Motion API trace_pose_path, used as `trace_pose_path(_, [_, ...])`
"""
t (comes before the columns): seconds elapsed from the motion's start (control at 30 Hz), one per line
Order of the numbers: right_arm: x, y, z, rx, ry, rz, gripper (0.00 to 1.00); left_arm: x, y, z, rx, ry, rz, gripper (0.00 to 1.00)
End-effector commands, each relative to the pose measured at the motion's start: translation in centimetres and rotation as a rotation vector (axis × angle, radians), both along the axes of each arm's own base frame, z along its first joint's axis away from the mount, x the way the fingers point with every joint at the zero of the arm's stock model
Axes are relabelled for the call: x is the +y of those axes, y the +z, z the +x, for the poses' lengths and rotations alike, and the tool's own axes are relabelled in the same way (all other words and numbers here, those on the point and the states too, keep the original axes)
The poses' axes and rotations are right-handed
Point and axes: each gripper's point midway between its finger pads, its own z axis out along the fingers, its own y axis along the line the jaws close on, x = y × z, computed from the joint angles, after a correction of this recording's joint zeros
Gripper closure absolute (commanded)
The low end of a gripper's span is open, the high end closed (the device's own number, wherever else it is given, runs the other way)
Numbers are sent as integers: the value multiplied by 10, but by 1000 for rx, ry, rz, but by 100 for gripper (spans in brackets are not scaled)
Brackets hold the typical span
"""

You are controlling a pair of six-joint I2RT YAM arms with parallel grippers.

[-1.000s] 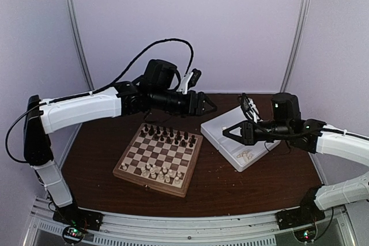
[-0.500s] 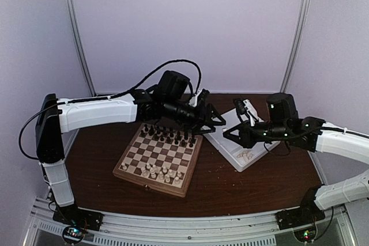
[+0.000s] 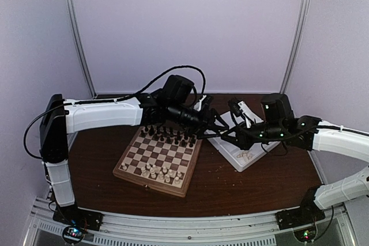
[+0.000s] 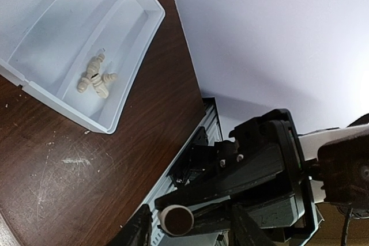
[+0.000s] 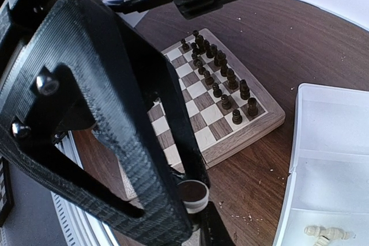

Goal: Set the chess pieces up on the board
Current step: Place the chess piece on the chessboard.

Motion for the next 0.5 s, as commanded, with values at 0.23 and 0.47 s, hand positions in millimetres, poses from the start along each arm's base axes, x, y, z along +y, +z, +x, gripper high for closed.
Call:
trace_pose_path(0.23, [5, 17, -1, -72, 22, 22, 100, -15, 22, 2, -8, -22, -92, 70])
trace_pose_path(0.47, [2, 16, 4, -85, -8, 8, 100, -16, 21, 1, -3, -23, -97, 86])
